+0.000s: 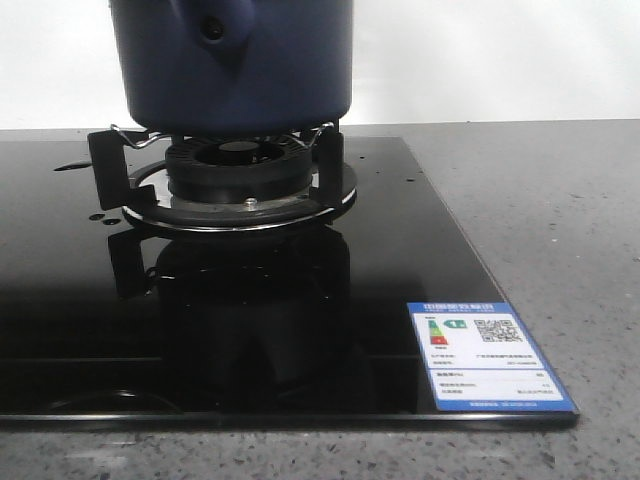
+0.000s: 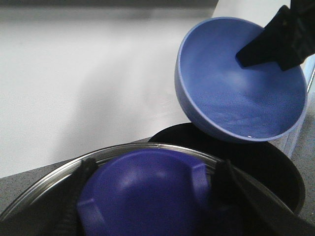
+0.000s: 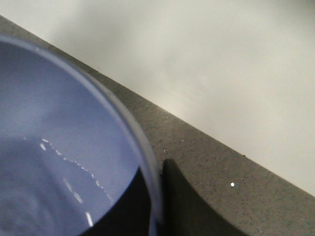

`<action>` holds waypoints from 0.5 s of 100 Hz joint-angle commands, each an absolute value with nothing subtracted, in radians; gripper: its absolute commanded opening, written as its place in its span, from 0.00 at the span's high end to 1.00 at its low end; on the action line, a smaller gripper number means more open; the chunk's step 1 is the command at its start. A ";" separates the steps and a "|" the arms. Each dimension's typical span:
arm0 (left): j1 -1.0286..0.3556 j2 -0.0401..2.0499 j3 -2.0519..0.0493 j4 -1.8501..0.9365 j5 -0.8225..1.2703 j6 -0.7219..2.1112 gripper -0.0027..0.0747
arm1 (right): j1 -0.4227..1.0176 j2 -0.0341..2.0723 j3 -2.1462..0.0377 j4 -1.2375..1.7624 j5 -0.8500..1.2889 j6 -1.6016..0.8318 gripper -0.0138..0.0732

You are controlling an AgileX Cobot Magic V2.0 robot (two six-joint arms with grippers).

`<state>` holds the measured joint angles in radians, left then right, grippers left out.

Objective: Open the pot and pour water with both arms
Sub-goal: 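Tilt the bowl over the open saucepan with the right gripper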

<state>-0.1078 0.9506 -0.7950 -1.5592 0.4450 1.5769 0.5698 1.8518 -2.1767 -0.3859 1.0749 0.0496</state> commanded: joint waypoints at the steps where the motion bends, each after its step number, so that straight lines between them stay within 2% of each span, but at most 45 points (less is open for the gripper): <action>1: -0.115 0.930 -0.828 -1.614 0.451 1.567 0.56 | 0.596 1.816 -2.212 -0.541 0.987 0.093 0.91; 50: -0.115 0.930 -0.828 -1.614 0.451 1.567 0.56 | 0.706 1.836 -2.210 -0.947 0.930 0.181 0.89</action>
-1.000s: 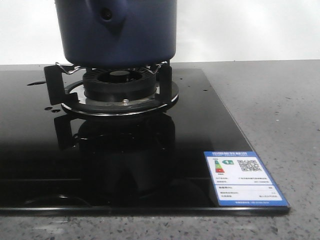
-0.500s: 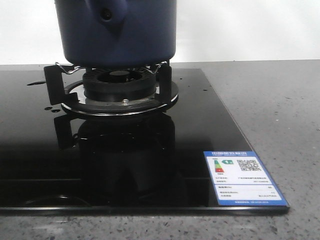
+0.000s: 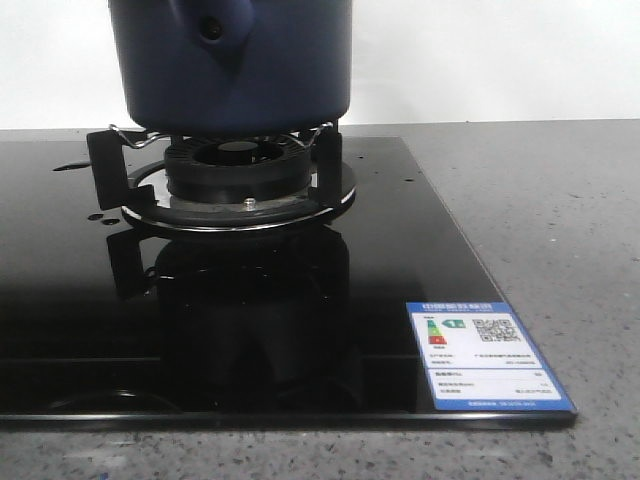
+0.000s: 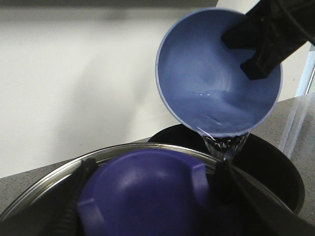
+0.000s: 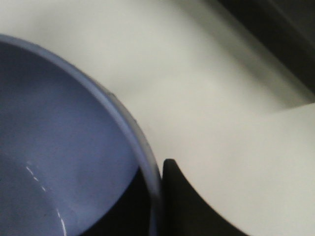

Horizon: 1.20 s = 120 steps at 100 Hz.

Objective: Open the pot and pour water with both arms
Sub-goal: 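Tilt the bowl over the open saucepan with the right gripper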

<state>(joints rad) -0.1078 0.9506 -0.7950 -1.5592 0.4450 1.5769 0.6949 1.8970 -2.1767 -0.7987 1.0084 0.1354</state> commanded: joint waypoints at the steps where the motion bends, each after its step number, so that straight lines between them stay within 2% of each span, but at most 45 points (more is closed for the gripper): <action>1: -0.115 0.930 -0.828 -1.614 0.451 1.567 0.56 | 0.707 1.836 -2.210 -0.957 0.930 0.186 0.89; 76: -0.115 0.930 -0.828 -1.614 0.451 1.567 0.56 | 0.720 1.836 -2.210 -1.233 0.811 0.201 0.89; 120: -0.115 0.930 -0.828 -1.614 0.451 1.567 0.56 | 0.746 1.836 -2.095 -1.399 0.835 0.369 0.89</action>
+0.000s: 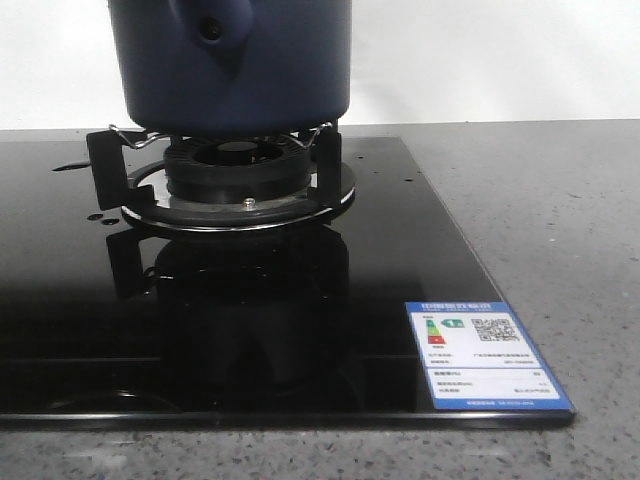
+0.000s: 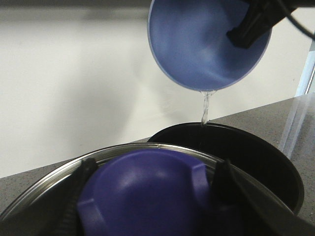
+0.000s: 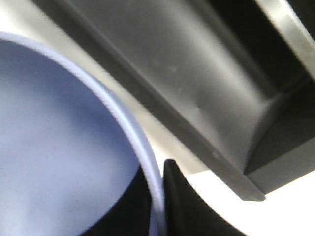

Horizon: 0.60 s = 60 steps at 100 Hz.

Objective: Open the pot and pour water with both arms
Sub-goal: 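Tilt the bowl over the open saucepan with the right gripper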

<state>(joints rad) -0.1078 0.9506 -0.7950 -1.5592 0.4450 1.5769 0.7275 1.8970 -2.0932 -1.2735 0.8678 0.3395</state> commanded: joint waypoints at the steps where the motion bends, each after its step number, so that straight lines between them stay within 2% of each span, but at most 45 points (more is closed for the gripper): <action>1: -0.115 0.930 -0.828 -1.614 0.451 1.567 0.56 | 0.746 1.836 -2.093 -1.403 0.833 0.369 0.89; 28: -0.115 0.930 -0.828 -1.614 0.451 1.567 0.56 | 0.820 1.836 -1.976 -1.584 0.850 0.390 0.89; 60: -0.149 0.930 -0.828 -1.614 0.447 1.567 0.56 | 0.846 1.828 -1.927 -1.656 0.877 0.390 0.89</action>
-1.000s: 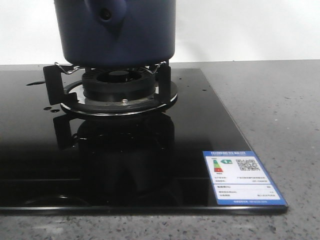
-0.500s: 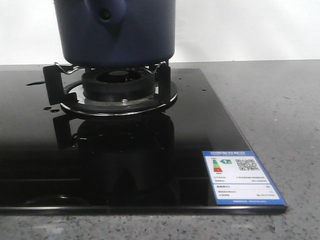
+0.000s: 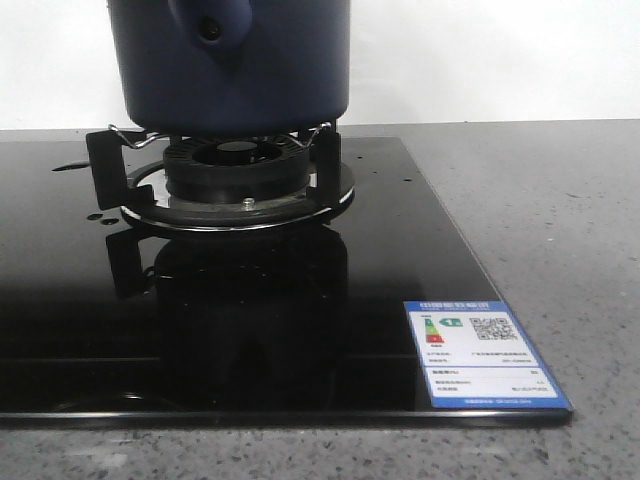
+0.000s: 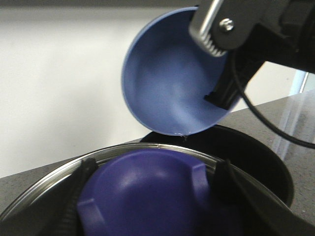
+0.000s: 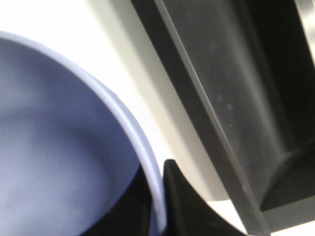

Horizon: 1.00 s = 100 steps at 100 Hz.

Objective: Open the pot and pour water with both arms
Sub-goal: 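Tilt the bowl over the open saucepan with the right gripper, then lower the bowl back onto the counter with the right gripper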

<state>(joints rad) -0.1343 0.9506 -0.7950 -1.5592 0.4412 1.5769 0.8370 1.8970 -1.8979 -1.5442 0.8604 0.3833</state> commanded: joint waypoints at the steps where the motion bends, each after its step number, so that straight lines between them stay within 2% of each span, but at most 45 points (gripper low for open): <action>1: -0.149 0.930 -0.828 -1.614 0.447 1.567 0.56 | 0.846 1.826 -1.927 -1.659 0.877 0.390 0.89; 23: -0.149 0.930 -0.828 -1.619 0.447 1.567 0.56 | 0.831 1.771 -1.931 -1.512 0.924 0.418 0.89; 39: -0.149 0.938 -0.828 -1.637 0.446 1.567 0.56 | 0.750 1.702 -1.993 -1.205 1.007 0.453 0.89; 58: -0.149 0.959 -0.828 -1.684 0.448 1.569 0.56 | 0.524 1.616 -2.056 -0.669 1.064 0.419 0.89; 68: -0.149 0.959 -0.834 -1.696 0.450 1.569 0.56 | 0.399 1.581 -2.052 -0.407 1.120 0.299 0.89; 84: -0.149 0.961 -0.838 -1.719 0.450 1.573 0.56 | 0.197 1.576 -2.032 -0.105 1.302 0.132 0.89; 100: -0.172 0.986 -0.842 -1.741 0.466 1.616 0.56 | 0.043 1.559 -1.886 0.102 1.314 0.090 0.89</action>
